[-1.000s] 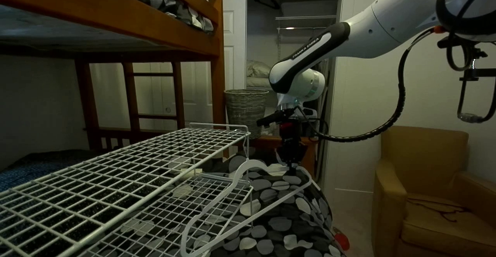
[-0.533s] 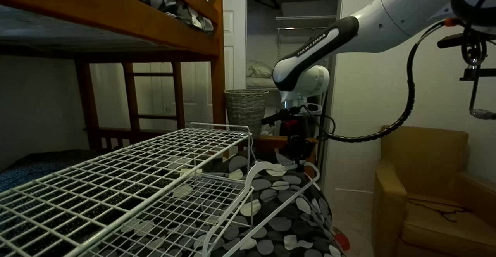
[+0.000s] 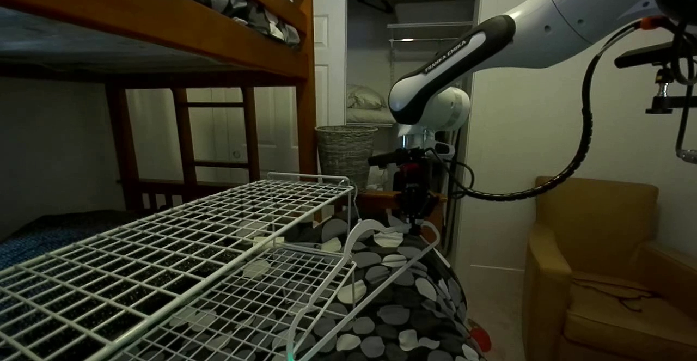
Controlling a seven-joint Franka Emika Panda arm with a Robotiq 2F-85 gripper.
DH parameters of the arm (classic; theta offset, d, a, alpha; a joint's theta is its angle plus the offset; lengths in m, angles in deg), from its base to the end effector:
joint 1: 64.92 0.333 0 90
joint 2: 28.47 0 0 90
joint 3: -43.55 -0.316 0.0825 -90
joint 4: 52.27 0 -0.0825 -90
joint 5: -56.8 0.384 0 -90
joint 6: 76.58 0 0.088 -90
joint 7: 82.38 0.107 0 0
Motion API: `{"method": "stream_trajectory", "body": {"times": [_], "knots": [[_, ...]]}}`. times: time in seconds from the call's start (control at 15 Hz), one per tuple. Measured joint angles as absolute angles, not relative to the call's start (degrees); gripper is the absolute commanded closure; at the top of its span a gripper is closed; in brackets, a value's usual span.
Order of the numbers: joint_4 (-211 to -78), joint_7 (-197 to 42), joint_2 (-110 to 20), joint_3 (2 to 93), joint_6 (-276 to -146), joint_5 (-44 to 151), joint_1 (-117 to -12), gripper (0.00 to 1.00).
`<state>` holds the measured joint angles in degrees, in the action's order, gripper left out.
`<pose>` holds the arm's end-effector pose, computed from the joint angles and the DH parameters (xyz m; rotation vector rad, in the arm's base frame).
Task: Put the hang wire on the bed
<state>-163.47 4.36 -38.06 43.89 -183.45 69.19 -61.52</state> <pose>0.5650 0.0468 0.3816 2.1969 -2.1491 -0.4811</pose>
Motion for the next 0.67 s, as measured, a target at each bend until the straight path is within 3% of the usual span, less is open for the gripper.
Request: {"method": "stream_trajectory", "body": {"times": [0.67], "knots": [[-165.47, -5.41, -35.69, 43.84, -182.69, 70.00, -61.95, 0.99]]}}
